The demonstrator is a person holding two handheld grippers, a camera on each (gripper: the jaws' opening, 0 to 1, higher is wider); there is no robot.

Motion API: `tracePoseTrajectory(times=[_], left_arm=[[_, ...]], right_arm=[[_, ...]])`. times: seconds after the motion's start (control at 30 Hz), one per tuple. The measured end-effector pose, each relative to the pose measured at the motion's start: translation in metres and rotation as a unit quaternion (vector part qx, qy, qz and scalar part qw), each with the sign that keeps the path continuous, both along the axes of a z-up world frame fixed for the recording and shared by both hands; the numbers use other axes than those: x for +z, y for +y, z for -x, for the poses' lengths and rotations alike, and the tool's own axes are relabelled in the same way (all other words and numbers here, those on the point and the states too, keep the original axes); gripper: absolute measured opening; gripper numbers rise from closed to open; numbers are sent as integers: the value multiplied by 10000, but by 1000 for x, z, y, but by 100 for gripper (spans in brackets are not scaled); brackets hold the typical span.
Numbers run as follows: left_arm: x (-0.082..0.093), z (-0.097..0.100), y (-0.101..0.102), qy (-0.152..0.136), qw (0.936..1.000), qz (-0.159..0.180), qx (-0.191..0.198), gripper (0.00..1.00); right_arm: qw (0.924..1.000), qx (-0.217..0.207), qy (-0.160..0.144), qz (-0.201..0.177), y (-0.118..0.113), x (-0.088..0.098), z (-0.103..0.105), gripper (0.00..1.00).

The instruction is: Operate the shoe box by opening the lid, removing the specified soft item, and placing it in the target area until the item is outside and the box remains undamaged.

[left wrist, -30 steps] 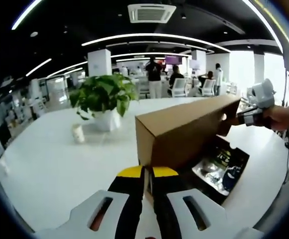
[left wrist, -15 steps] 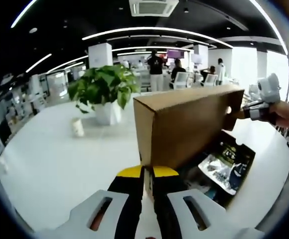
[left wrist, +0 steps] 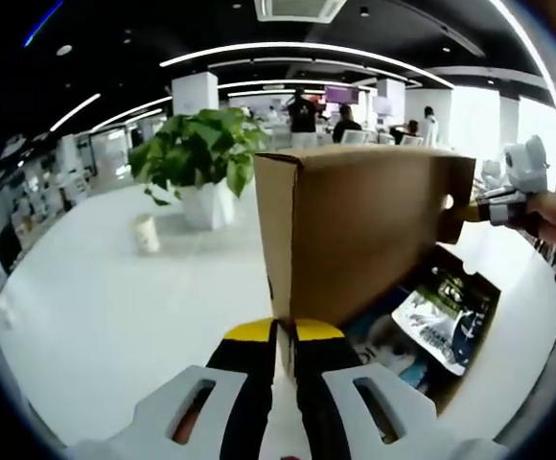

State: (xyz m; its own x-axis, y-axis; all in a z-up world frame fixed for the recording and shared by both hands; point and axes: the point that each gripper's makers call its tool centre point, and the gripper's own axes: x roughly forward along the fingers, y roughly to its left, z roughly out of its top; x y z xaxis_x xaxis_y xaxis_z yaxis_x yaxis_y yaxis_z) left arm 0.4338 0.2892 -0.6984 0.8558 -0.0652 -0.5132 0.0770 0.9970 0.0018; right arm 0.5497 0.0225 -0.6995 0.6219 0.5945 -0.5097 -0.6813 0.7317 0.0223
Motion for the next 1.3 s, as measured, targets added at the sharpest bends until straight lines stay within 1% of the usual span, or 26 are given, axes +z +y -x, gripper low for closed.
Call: tracePoseTrajectory(times=[0.4,0.77,1.3], left_arm=[[-3,-6,3,6,10000,23,-26,3],[-5,-10,4,39,9999,-47,-117,4],[-8,-24,11,87,9999,-28,-97,3]], right_arm=[[10000,6,57,54,1,-5,-4,0],[9999,16,107,112,3,-9,-8,0],[9997,55,133,195,7,-11,-18,0]])
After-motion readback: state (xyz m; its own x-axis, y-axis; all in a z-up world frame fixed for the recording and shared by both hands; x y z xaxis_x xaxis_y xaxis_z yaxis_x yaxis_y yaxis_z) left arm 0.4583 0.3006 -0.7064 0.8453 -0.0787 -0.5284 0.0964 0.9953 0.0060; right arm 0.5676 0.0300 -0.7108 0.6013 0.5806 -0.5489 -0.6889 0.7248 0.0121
